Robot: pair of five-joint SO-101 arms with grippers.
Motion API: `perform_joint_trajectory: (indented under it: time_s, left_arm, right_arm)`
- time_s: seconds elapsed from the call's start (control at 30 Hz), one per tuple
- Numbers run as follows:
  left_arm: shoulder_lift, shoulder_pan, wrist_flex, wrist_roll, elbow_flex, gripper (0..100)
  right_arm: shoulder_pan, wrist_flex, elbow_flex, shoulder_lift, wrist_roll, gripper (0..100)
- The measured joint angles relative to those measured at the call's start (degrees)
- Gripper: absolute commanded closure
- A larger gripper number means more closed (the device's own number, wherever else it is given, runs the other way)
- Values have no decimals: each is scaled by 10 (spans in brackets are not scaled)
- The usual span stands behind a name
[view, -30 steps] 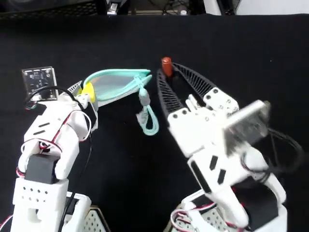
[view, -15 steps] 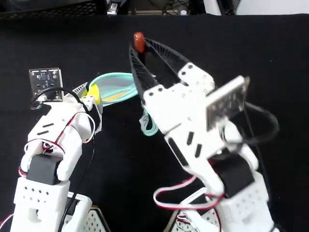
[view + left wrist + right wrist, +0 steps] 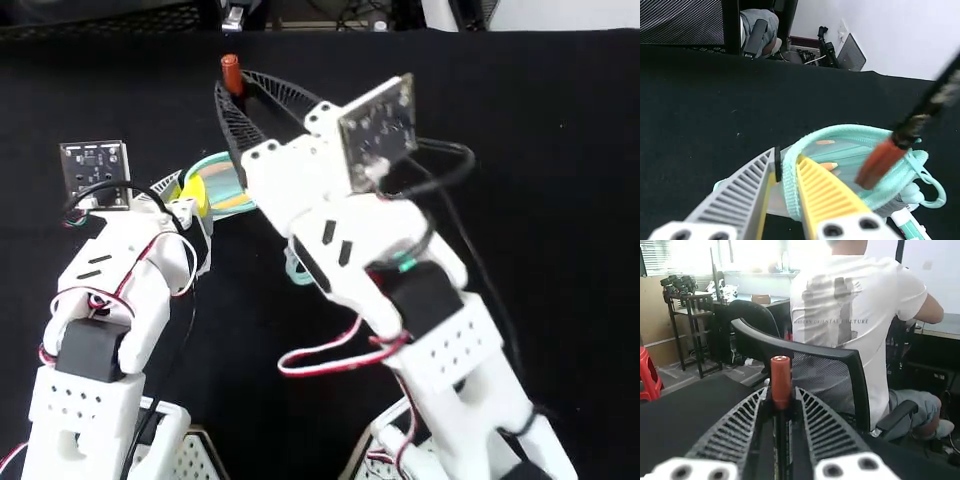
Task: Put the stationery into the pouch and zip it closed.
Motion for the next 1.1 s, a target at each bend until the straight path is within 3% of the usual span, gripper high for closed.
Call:
perform_joint_trajectory:
  time_s: [0.3,0.53,0.63,0.73,1.1]
  left_arm:
    - [0,0,0,0,0,970]
    - [0,0,0,0,0,970]
    - [0,0,0,0,0,970]
    - [0,0,0,0,0,970]
    - [0,0,0,0,0,970]
  right_arm:
    - [0,0,60,0,2,985]
    - [0,0,159,-93,129,982]
    - [0,3,175,-122,167,887]
    - [0,50,175,-132,172,779]
    - [0,152,95,-139,159,814]
